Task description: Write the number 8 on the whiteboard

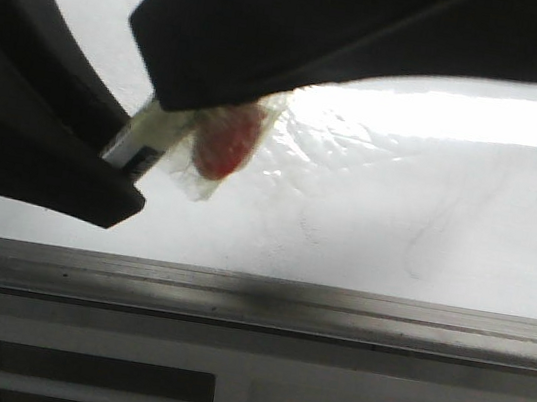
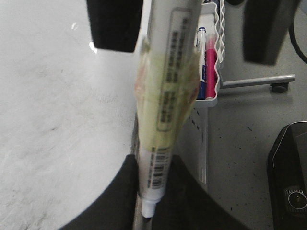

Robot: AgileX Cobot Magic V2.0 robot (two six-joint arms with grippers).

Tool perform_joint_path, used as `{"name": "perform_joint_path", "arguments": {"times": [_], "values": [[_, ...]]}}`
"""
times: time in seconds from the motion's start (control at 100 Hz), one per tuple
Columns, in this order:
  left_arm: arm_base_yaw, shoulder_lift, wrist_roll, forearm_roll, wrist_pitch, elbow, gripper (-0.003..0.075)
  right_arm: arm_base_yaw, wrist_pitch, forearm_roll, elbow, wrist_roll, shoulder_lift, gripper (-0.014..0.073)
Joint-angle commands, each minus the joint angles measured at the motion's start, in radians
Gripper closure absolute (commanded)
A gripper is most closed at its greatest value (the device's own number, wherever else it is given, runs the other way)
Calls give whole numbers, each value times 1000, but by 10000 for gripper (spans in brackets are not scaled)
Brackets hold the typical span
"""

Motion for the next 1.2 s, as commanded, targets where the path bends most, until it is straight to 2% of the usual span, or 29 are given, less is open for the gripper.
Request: {"name": "perform_joint_path", "arguments": {"times": [0.0,0.53,0.74,0.9,1.19], "values": [[-13,-13,-3,-34,-48,-34,741,2,-63,34,-33,-13,7,215],[-20,-13,-3,-60,-49,-34,741,2,-80,125,-33,-13,91,219],[-20,-13,-3,-60,-49,-34,741,2,-86,149,-33,-13,91,281],[-20,-13,-3,-60,-50,-34,741,2,-106,171,-33,-13,91,358],[-20,-13,-3,-60,-50,-34,741,2,-119,171,-33,-13,91,628]]}}
